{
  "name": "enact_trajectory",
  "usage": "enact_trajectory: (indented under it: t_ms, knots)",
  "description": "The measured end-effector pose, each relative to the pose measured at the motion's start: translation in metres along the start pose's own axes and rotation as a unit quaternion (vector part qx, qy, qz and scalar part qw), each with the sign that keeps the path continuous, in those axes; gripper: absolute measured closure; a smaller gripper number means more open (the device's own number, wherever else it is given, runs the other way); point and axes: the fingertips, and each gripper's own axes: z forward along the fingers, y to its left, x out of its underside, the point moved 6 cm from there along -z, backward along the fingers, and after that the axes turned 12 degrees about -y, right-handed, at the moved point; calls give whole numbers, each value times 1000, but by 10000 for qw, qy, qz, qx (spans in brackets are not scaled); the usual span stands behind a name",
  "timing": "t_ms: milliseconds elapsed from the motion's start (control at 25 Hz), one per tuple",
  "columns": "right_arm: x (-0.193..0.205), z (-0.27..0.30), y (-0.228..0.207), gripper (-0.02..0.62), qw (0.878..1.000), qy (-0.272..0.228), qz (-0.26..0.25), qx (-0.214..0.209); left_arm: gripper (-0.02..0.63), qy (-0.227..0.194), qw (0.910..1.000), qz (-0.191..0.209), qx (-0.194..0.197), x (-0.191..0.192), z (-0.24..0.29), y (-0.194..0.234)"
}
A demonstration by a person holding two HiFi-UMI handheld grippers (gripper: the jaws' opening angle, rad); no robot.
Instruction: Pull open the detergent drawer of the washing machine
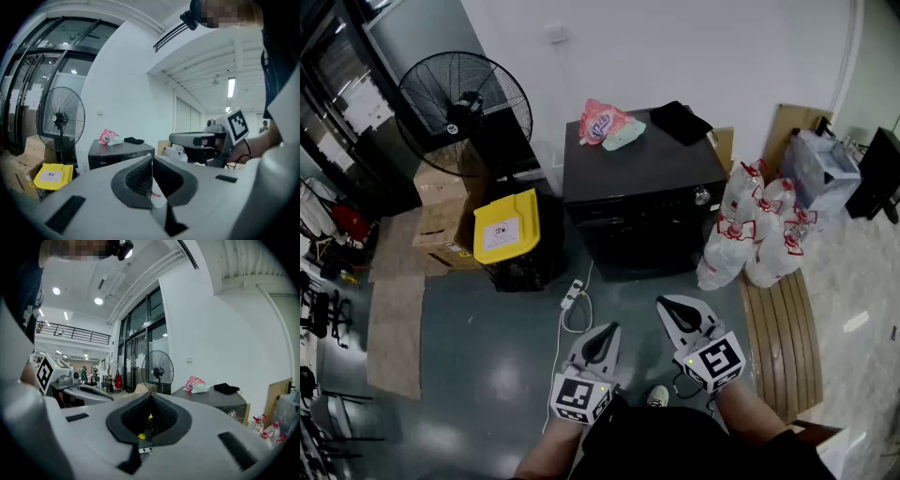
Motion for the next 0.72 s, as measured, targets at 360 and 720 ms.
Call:
enact_trajectory:
  t_ms: [360, 720]
  knots:
    - [6, 12, 0, 591, 9999, -11, 118, 38, 597, -9, 10000, -55, -33, 4, 1, 15]
    - [16, 26, -1, 469, 9993, -50, 278, 234, 422, -119, 9997, -212, 16, 6, 4, 33]
